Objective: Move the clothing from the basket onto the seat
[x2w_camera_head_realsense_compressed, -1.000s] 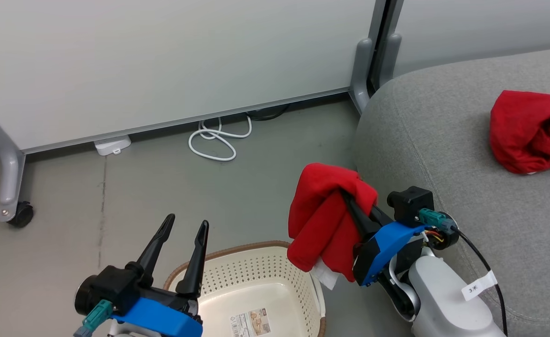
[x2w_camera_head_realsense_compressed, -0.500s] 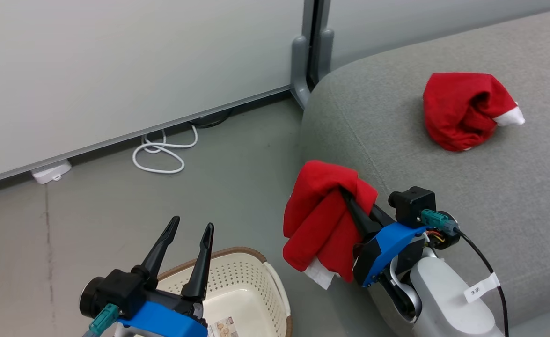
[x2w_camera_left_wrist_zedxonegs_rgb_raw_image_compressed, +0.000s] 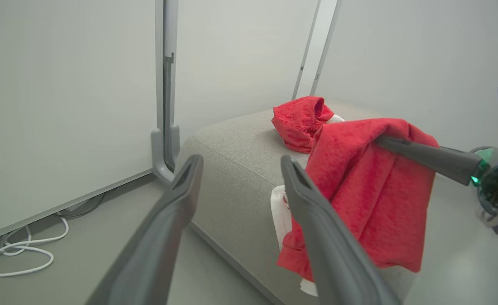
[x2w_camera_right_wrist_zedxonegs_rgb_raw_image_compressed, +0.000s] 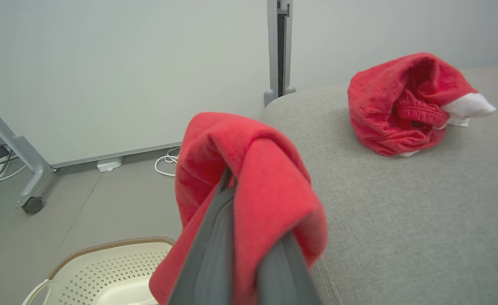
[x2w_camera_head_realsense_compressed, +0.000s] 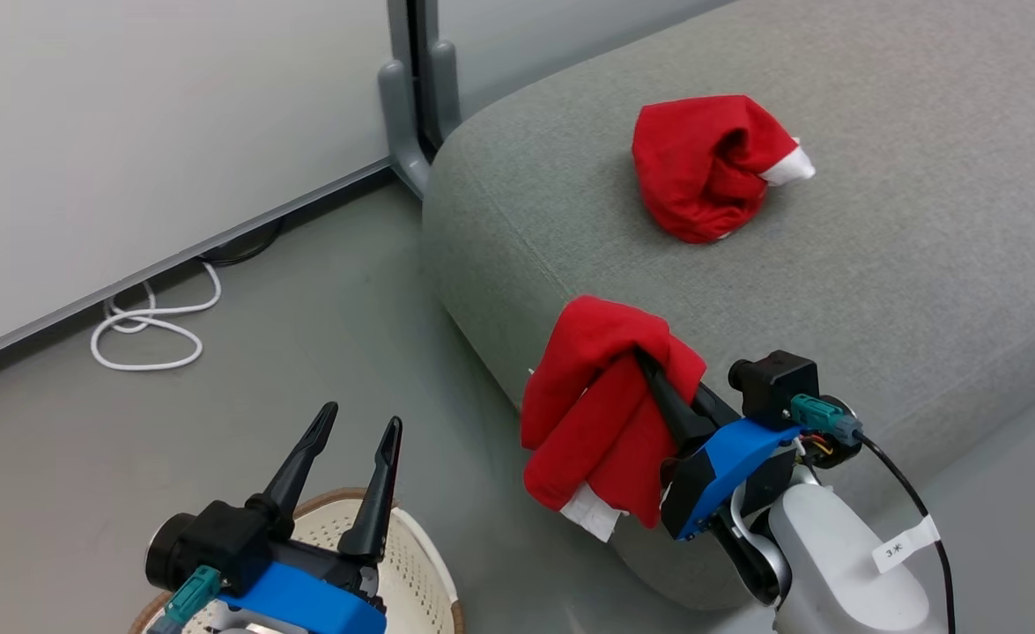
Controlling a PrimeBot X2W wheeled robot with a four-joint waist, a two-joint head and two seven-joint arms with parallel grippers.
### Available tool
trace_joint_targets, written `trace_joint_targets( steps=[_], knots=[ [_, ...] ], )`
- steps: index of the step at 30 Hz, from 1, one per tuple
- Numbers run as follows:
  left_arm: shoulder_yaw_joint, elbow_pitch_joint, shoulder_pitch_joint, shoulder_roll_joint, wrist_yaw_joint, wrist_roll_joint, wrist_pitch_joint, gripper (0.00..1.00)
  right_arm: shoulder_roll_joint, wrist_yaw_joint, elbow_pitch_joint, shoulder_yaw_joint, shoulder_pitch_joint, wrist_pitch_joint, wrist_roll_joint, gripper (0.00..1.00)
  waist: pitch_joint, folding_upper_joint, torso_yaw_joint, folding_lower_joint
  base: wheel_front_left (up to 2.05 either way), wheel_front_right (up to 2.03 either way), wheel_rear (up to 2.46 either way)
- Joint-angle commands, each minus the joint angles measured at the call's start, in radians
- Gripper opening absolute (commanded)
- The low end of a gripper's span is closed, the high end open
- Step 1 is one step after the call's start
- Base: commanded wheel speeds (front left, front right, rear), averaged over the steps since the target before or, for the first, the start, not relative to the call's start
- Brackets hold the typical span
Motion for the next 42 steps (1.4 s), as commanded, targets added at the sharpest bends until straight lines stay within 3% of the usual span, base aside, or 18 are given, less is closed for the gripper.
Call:
trace_joint_targets(
  steps=[1, 15, 20, 26, 34, 42],
  knots=[
    [-0.003, 0.002, -0.011, 0.006, -0.002, -0.003, -0.003, 1.00, -0.001, 0.000, -0.005, -0.001, 0.008, -0.008, 0.004, 0.00, 0.012, -0.0001, -0.043, 0.0000, 0.00, 0.00, 0.00],
    [-0.032, 0.016, -0.040, 0.025, -0.002, -0.018, -0.003, 1.00, -0.001, 0.000, -0.016, -0.026, 0.011, -0.019, -0.006, 0.00, 0.035, -0.0001, -0.057, 0.0000, 0.00, 0.00, 0.00],
    [-0.024, 0.007, -0.044, 0.030, -0.002, -0.009, -0.003, 1.00, -0.001, 0.000, -0.020, -0.034, -0.042, -0.006, -0.033, 0.00, 0.059, -0.0001, -0.044, 0.0000, 0.00, 0.00, 0.00],
    [-0.036, -0.017, -0.084, 0.058, -0.002, 0.006, -0.003, 1.00, -0.018, 0.000, -0.056, -0.132, -0.182, 0.023, -0.049, 0.00, 0.148, -0.0001, -0.001, 0.0000, 0.00, 0.00, 0.00],
    [-0.053, -0.070, -0.156, 0.113, -0.002, 0.024, -0.003, 1.00, -0.136, 0.000, -0.162, -0.312, -0.444, 0.132, -0.027, 0.00, 0.300, -0.0001, 0.073, 0.0000, 0.00, 0.00, 0.00],
    [-0.044, -0.150, -0.213, 0.159, 0.003, 0.053, 0.005, 1.00, -0.305, 0.000, -0.195, -0.557, -0.649, 0.262, -0.026, 0.00, 0.467, -0.0001, 0.149, 0.0000, 0.00, 0.00, 0.00]
  ],
)
